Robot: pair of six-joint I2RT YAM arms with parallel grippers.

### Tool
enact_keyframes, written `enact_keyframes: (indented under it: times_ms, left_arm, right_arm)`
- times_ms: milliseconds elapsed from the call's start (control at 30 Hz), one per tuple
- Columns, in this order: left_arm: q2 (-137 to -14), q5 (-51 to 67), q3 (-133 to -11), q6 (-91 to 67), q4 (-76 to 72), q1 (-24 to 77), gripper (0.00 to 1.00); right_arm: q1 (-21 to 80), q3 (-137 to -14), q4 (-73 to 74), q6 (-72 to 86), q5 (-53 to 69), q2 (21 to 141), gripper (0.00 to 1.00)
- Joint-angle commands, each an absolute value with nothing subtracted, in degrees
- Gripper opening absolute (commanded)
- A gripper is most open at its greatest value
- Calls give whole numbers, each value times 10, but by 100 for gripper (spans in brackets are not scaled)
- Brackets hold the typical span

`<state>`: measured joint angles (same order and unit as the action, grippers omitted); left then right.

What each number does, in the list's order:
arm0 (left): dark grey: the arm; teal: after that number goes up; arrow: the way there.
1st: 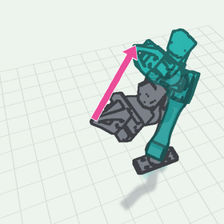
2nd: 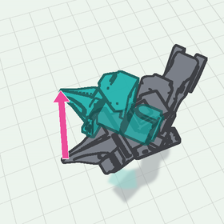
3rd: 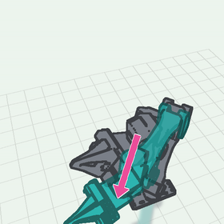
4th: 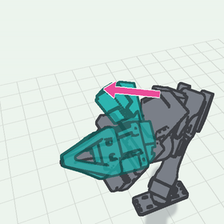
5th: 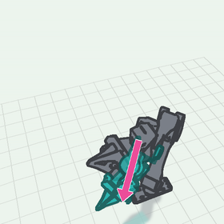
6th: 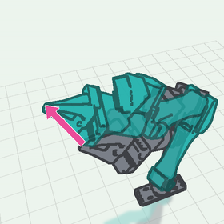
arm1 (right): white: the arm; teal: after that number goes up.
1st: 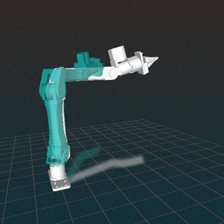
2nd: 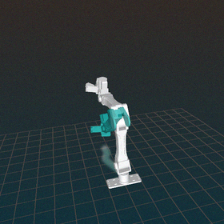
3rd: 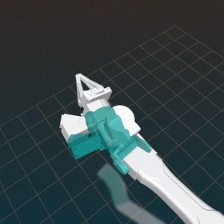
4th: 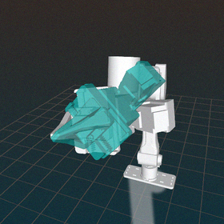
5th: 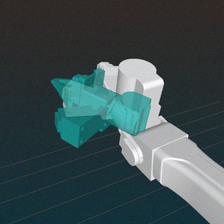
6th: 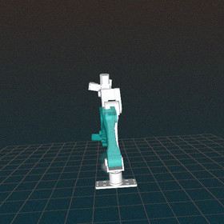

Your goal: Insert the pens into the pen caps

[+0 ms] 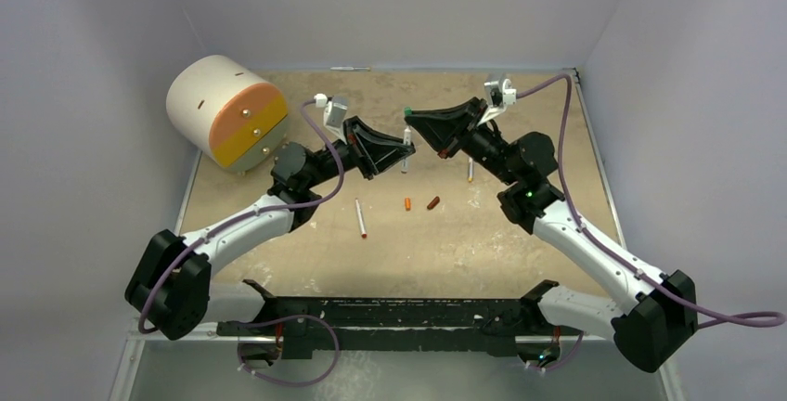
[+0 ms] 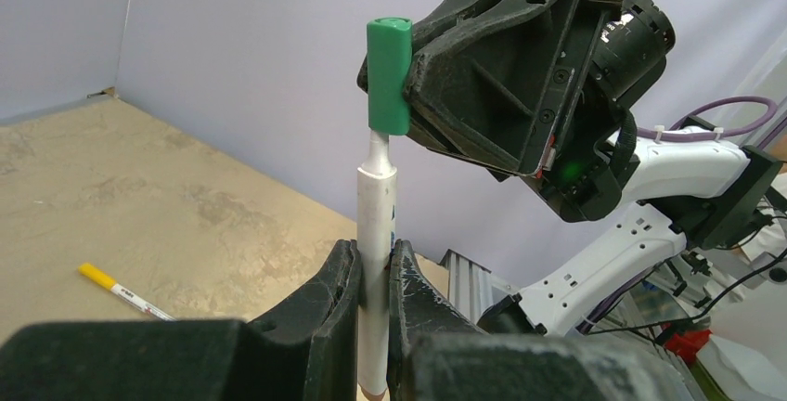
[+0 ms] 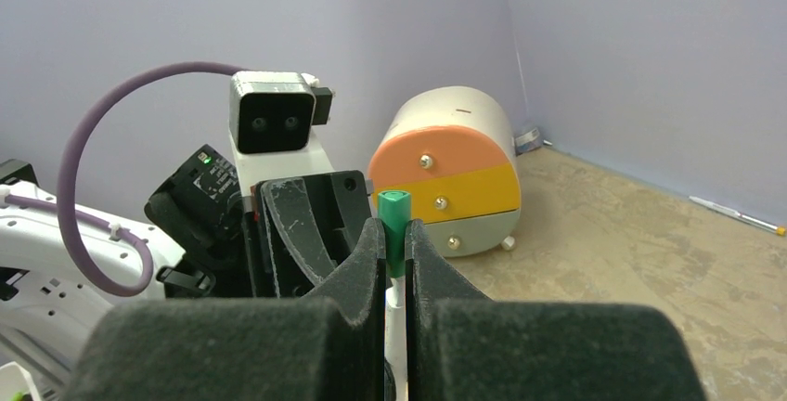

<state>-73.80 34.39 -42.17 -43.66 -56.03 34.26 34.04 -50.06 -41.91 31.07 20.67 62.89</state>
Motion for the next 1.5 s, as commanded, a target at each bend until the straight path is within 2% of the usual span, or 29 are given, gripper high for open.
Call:
enact_keyframes:
  times_ms: [0,967,1200,1467]
  left_arm:
    - [-741,310,-456,-420,-598,344,0]
    - [-725,243,-455,-374,-578,356,0]
    - [-746,295,-473,-365,-555,358,0]
    - [-747,328,-476,-352,-550,364,0]
  right_arm:
    - [340,-495,-455,321,222,632,0]
    - [340,-481,-459,318,206,637,0]
    - [341,-494,-443,297,216,612,6]
    - [340,-504,-424,286,228,605,27]
